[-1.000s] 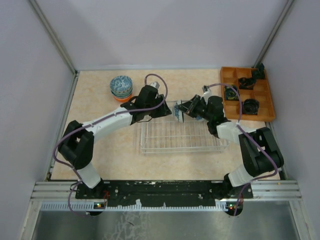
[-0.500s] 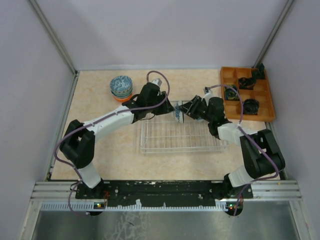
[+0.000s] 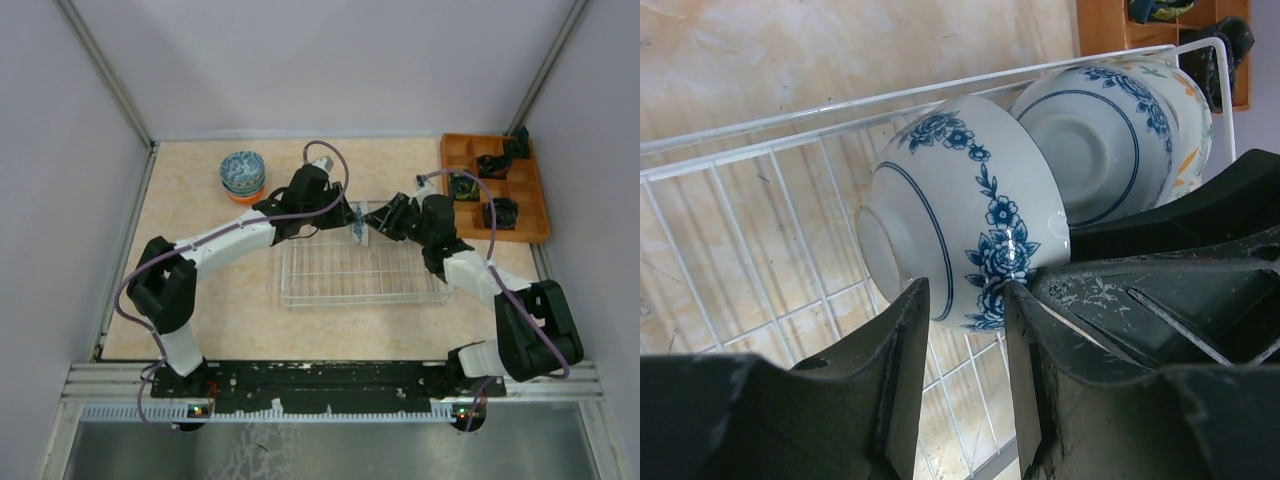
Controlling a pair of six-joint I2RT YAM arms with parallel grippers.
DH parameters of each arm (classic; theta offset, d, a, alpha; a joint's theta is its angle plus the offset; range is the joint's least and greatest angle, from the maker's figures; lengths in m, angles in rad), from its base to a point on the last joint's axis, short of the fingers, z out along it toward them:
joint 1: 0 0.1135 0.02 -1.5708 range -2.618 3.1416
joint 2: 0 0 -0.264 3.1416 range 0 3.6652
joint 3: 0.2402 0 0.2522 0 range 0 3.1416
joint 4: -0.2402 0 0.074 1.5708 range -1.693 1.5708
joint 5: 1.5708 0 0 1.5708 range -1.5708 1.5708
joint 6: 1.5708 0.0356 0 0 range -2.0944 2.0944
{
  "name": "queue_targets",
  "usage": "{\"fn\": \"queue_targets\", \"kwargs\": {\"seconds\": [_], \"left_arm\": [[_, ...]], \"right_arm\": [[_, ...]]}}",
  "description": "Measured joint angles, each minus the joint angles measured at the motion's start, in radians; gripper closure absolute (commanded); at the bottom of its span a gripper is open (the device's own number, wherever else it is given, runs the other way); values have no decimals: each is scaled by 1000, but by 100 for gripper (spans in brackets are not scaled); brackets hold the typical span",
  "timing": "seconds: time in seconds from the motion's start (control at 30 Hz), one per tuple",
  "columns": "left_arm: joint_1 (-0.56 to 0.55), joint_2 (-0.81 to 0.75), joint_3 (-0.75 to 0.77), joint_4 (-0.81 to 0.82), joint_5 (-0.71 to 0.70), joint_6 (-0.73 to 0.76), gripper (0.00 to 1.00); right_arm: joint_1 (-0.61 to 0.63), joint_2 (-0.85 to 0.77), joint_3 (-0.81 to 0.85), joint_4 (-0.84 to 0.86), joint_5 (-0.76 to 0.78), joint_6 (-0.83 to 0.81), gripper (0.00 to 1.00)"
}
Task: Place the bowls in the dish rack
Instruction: Turn the bowl upside down on the dish rack.
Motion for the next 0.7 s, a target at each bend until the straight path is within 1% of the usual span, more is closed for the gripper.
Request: {"fn": "queue_targets", "kwargs": {"seconds": [0.3, 0.4, 0.47, 0.53, 0.7], "left_arm": [[-13, 51, 52, 13, 6, -4, 58], [-18, 63, 67, 13, 9, -5, 58], [-21, 71, 79, 13, 10, -6, 58], [-23, 79, 91, 12, 12, -7, 59], [-29, 109, 132, 21, 18, -11, 59]], "right_arm": [[-12, -48, 14, -110, 42, -50, 69], [-14, -80, 15, -154, 53, -66, 66], [-14, -108, 19, -186, 62, -77, 61], [-16, -137, 31, -222, 76, -93, 59], [-20, -230, 73, -305, 103, -124, 57]]}}
